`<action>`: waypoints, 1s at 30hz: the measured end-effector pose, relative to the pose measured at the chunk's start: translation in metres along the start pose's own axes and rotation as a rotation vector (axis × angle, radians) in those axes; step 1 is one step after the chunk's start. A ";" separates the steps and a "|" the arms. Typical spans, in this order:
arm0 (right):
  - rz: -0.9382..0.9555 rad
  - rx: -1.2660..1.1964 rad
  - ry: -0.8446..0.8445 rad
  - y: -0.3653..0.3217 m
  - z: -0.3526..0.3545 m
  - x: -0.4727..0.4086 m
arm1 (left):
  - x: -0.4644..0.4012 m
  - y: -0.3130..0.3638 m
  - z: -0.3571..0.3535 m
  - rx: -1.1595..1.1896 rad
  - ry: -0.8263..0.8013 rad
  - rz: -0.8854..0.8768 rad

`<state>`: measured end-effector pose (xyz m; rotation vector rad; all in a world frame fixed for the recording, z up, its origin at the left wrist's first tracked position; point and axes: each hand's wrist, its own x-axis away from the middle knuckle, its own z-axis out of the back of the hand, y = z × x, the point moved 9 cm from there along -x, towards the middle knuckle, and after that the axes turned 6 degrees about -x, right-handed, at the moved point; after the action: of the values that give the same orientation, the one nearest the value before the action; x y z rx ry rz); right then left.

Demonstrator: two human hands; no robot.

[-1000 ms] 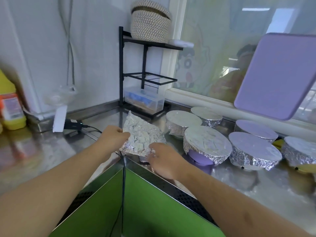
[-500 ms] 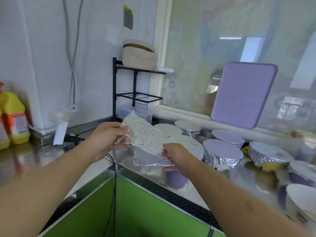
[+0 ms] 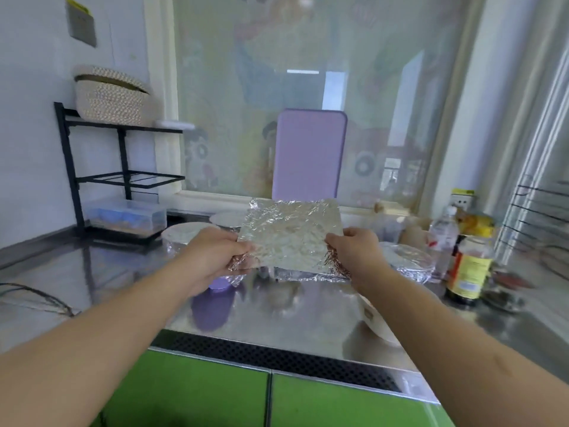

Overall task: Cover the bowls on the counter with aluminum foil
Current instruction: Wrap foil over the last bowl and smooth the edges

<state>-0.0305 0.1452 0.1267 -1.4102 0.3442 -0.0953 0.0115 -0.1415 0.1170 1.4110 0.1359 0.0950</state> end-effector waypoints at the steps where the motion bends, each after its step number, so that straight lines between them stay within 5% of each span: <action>1: 0.019 0.055 0.047 0.003 0.023 -0.004 | -0.004 0.001 -0.022 -0.012 -0.027 -0.002; 9: 0.017 0.429 0.212 0.047 0.173 -0.018 | -0.020 -0.012 -0.182 -0.084 -0.304 0.049; 13: -0.085 0.418 0.221 0.086 0.201 -0.020 | -0.022 -0.033 -0.225 -0.131 -0.348 0.129; 21: -0.175 0.188 0.165 0.117 0.172 -0.017 | -0.037 -0.048 -0.227 -0.322 -0.303 0.040; 30: -0.132 0.258 0.155 0.111 0.132 -0.024 | -0.055 -0.053 -0.176 -0.445 -0.112 -0.061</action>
<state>-0.0301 0.2954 0.0387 -1.1709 0.3530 -0.3466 -0.0703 0.0135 0.0394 0.9642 0.0593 -0.0052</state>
